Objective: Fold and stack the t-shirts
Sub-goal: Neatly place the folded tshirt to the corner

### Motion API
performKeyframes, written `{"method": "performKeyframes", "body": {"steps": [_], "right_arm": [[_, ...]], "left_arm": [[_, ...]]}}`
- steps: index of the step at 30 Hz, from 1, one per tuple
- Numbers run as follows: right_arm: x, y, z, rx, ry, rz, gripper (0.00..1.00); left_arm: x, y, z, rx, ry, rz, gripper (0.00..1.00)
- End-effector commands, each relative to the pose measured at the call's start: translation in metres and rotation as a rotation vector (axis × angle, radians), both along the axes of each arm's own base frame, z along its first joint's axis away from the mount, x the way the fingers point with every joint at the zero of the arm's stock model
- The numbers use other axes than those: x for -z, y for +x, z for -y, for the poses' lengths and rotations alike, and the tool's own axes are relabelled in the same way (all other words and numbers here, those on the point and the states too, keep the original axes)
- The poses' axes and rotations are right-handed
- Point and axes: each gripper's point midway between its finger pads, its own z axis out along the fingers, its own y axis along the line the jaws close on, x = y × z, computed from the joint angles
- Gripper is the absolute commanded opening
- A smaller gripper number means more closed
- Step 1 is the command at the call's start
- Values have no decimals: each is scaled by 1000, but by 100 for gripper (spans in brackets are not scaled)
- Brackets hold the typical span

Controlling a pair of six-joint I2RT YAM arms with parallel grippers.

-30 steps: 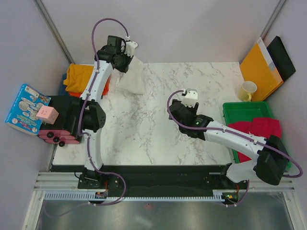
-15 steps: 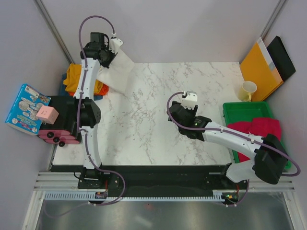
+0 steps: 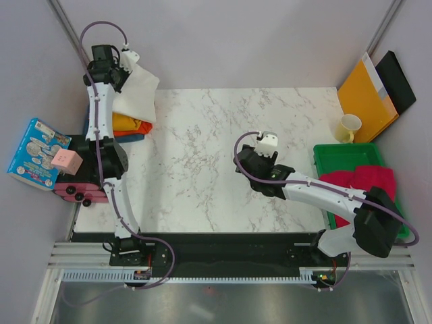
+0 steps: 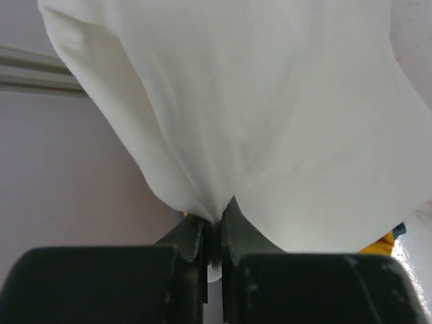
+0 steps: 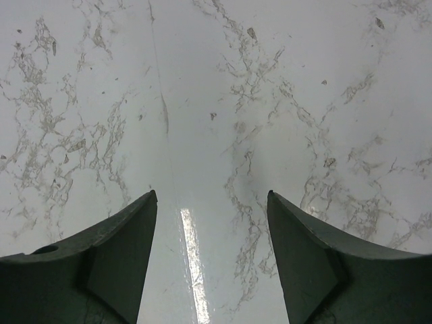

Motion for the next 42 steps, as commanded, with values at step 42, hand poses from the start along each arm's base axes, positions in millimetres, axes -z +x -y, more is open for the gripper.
{"method": "performKeyframes", "body": {"steps": [42], "right_arm": [[27,-4,-23,-35,4,-71,74]], "left_arm": [[109,-13,-142,-415,250,-120,2]]}}
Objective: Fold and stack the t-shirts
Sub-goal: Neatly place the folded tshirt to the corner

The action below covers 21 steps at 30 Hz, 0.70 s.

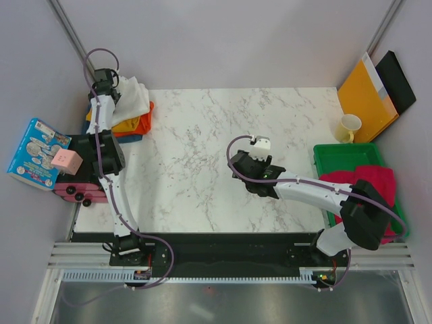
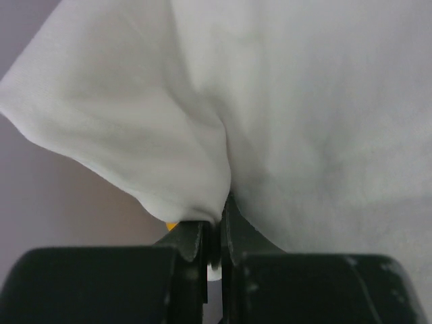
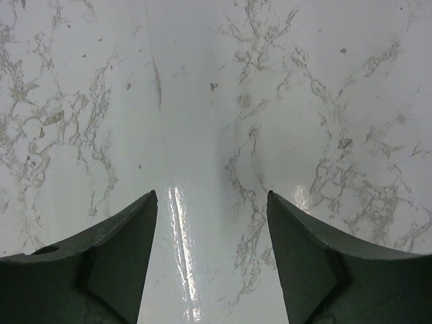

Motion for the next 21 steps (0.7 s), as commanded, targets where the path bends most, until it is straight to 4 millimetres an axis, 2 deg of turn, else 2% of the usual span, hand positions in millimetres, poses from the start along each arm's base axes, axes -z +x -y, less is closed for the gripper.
{"method": "performKeyframes", "body": {"steps": [1,4,7,13,14,16,17,18,19,20,21], "right_arm": [[-5,3,-12,-5,32,8,74],[-5,2,-14,-9,31,9,74],[-3,1,-15,-10,29,6,74],[0,0,-18,-15,27,1,73],[0,0,-18,-16,27,-1,74],[2,0,-20,-17,25,-4,73],[2,0,-22,-19,25,-4,73],[2,1,-23,-21,26,-4,73],[3,1,-25,-25,24,-7,73],[3,1,-27,-28,25,-6,73],[3,2,-28,-30,29,-7,74]], "left_arm": [[-15,-2,-34,-63,125,30,2],[-30,3,-36,-82,120,98,2],[-65,11,-25,-26,129,206,2],[-111,18,-19,52,245,300,2],[-117,17,-16,68,243,316,2],[-152,15,-11,89,266,397,2],[-151,14,-6,114,259,404,2],[-173,9,0,128,268,444,2],[-183,9,4,145,283,469,2],[-180,8,9,166,278,463,2],[-187,6,12,176,286,470,2]]}}
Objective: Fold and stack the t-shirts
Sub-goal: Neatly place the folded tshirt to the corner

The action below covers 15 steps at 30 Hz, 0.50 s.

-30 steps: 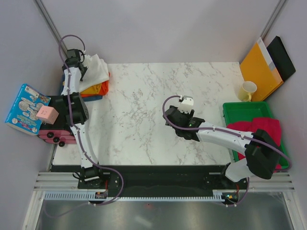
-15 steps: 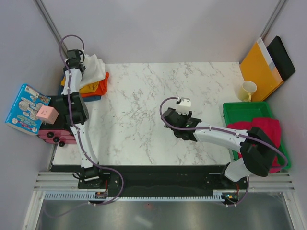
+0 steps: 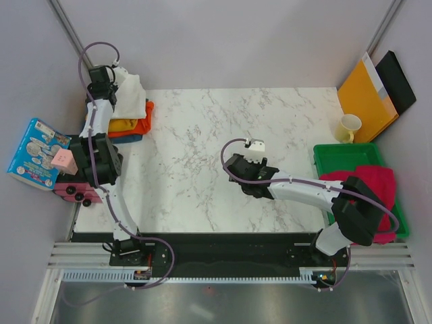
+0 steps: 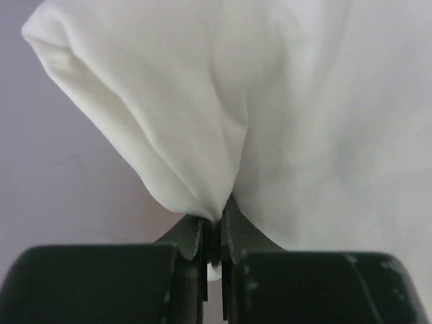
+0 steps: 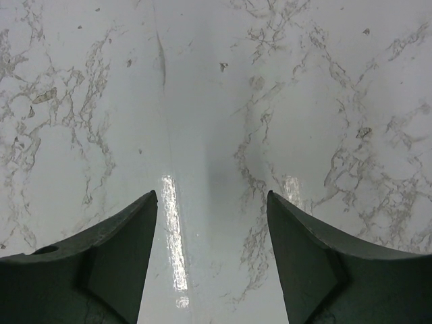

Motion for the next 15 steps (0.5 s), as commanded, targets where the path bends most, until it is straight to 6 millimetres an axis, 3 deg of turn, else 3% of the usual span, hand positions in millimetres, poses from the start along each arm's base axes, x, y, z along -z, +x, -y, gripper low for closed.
{"method": "performKeyframes", "body": {"steps": [1,6,15], "right_arm": [[-13,8,-20,-7,55,25,73],[-15,9,-25,-16,56,29,73],[-13,-1,-6,9,50,31,74]], "left_arm": [[-120,-2,8,73,130,251,2],[-102,-2,1,56,133,202,2],[-19,-1,-6,-2,71,60,2]]}}
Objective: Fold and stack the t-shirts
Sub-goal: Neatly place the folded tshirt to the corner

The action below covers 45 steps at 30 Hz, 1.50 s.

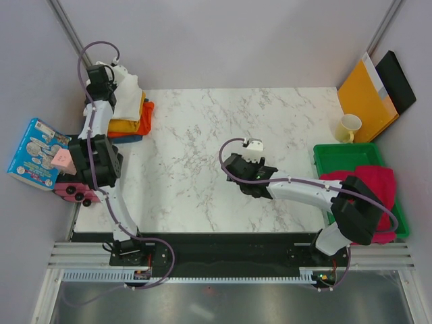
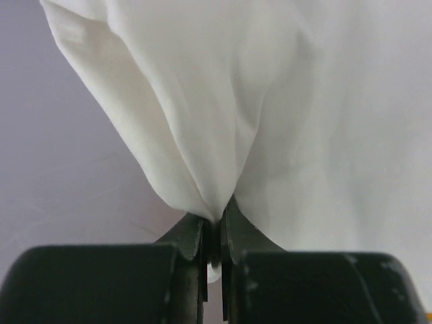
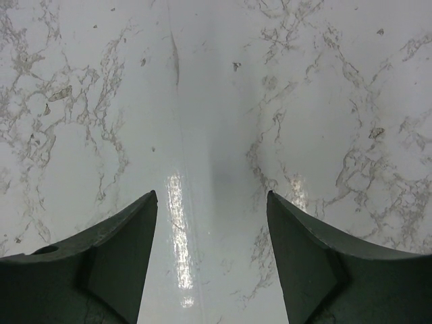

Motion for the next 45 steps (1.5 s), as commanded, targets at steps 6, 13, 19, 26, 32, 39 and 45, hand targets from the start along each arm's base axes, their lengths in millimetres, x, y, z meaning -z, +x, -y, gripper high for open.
{"method": "performKeyframes", "body": {"steps": [6,13,19,26,32,39,45], "right_arm": [[-9,-5,10,36,29,26,74],[-10,-1,2,21,21,21,74],[-9,4,-12,-5,19,10,74],[-17,8,-30,-37,24,21,74],[-20,5,-28,-34,27,30,74],[-23,0,-20,-20,28,31,74],[-22,-3,-17,-11,22,28,74]], "left_arm": [[64,7,-23,-117,25,-91,2],[51,9,-21,-154,-51,-14,51],[-14,5,9,-90,-200,148,99],[-22,-8,51,-17,-381,135,99],[23,-15,76,0,-527,12,98],[78,-3,90,-25,-646,-115,94],[113,-9,116,24,-689,-285,85]]}}
